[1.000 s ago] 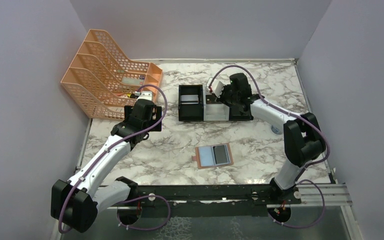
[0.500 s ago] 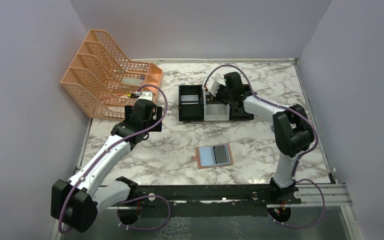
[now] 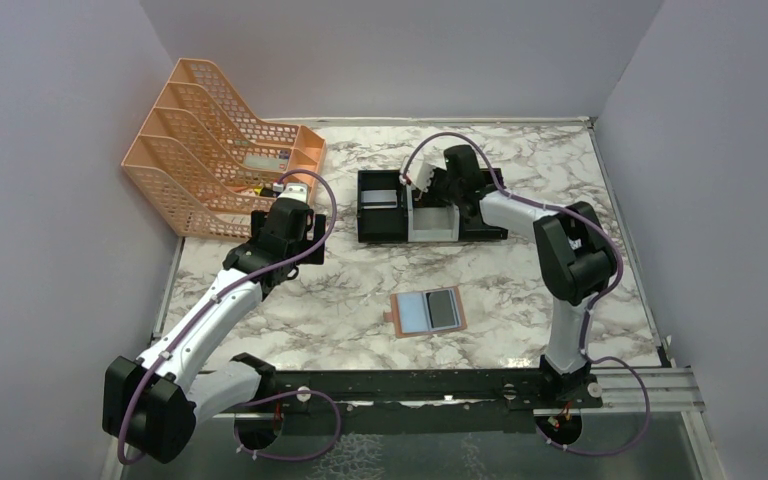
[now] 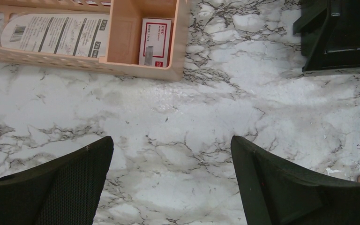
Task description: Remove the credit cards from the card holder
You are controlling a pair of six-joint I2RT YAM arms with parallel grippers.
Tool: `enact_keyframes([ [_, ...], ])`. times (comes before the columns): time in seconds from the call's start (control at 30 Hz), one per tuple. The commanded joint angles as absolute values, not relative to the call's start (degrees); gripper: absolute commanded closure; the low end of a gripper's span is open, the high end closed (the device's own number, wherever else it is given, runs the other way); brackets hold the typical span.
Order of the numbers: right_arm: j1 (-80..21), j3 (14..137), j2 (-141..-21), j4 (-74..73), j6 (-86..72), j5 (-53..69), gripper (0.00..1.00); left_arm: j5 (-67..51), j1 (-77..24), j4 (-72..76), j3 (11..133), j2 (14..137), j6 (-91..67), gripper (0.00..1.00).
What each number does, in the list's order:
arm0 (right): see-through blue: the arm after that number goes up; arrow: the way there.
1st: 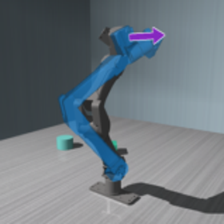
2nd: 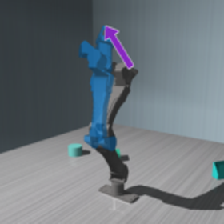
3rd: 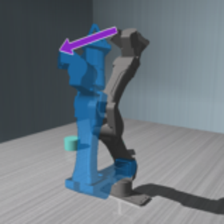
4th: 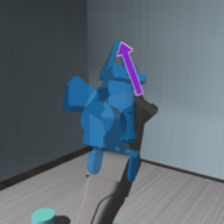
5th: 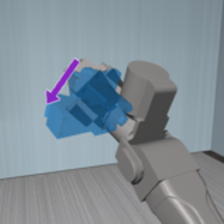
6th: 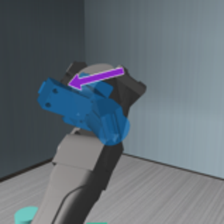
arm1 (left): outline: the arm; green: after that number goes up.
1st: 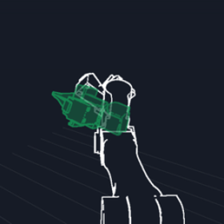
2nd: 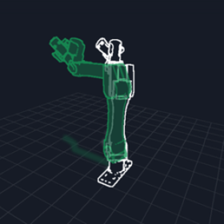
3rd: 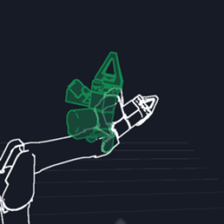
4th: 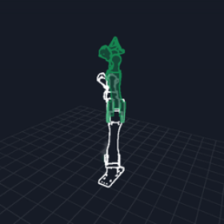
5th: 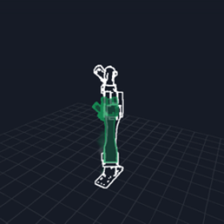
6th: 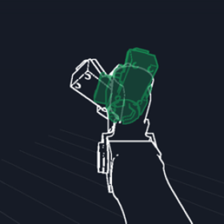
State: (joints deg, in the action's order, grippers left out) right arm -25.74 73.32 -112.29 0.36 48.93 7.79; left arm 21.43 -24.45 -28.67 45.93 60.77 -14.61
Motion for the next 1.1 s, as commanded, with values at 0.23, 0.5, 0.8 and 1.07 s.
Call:
enact_keyframes([
  [0.23, -26.5, 73.0, -115.7, 8.8, 52.8, 6.8, 0.96, 19.7, -24.2, -29.1, 46.9, 61.4, -13.5, 0.01],
  [0.5, -26.5, 73.0, -115.7, 7.5, 54.1, 7.8, 0.93, 19.8, -24.2, -29.1, 46.8, 61.3, -13.4, 0.01],
  [0.8, -26.5, 71.5, -114.0, 6.5, 55.2, 7.2, 0.81, 19.7, -24.1, -29.1, 46.8, 61.6, -13.3, 0.01],
  [1.07, -26.5, 71.4, -113.6, 2.8, 55.3, 8.1, 0.73, 19.5, -24.2, -29.1, 46.8, 61.5, -13.3, 0.01],
])
